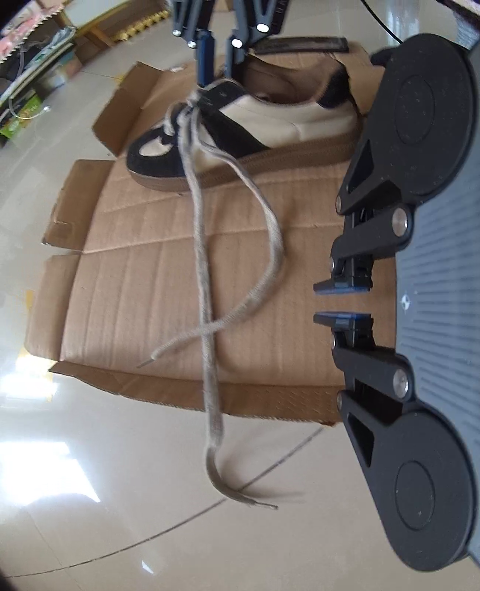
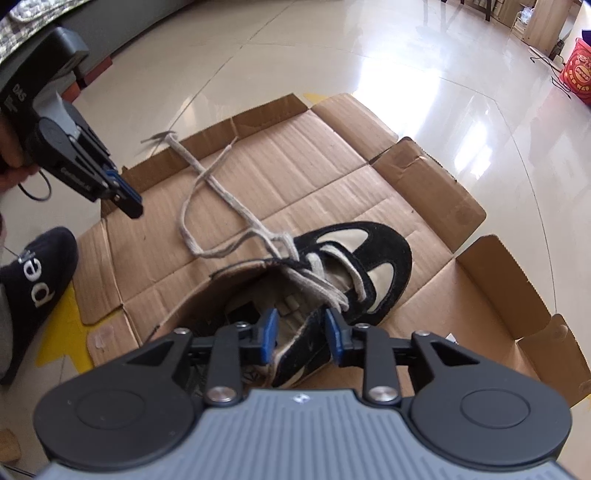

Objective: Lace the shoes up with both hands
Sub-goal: 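Lower the left gripper to the lace end on the cardboard and grasp it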

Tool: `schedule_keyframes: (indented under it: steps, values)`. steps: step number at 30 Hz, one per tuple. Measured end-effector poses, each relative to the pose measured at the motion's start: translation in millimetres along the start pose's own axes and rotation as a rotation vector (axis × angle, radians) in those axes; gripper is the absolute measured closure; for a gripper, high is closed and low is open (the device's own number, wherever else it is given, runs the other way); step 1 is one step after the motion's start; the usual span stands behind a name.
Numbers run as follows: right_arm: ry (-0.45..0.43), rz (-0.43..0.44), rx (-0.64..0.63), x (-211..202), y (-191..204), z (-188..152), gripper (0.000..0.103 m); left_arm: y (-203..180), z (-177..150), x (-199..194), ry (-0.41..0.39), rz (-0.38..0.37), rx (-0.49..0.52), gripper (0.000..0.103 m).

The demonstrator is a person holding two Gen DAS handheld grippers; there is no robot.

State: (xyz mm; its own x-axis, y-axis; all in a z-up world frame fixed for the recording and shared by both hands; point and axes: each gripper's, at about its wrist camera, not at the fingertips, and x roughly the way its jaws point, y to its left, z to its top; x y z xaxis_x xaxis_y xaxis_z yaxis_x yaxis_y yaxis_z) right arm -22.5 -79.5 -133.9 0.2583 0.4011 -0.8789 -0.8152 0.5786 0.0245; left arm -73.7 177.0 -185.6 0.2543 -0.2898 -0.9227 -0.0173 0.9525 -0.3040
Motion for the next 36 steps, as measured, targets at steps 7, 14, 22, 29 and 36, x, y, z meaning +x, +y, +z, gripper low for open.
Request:
schedule_keyframes:
  steps: [7, 14, 22, 29, 36]
  values:
    - [0.004, 0.053, -0.032, 14, 23, 39, 0.080, 5, 17, -7, -0.063, -0.014, -0.066, 0.066]
    - [0.090, -0.101, -0.304, 16, 59, 53, 0.075, 36, 15, -32, -0.125, -0.037, -0.202, 0.048]
    - [0.110, -0.092, -0.323, -2, 47, 65, 0.053, 98, 16, -35, -0.173, -0.051, -0.482, 0.048]
    - [0.039, 0.089, -0.217, 32, 76, 85, 0.053, 140, 17, -7, -0.176, -0.164, -0.792, 0.048]
    - [0.079, 0.132, -0.130, 107, 96, 94, 0.068, 155, 9, 0, -0.215, -0.213, -0.929, 0.057]
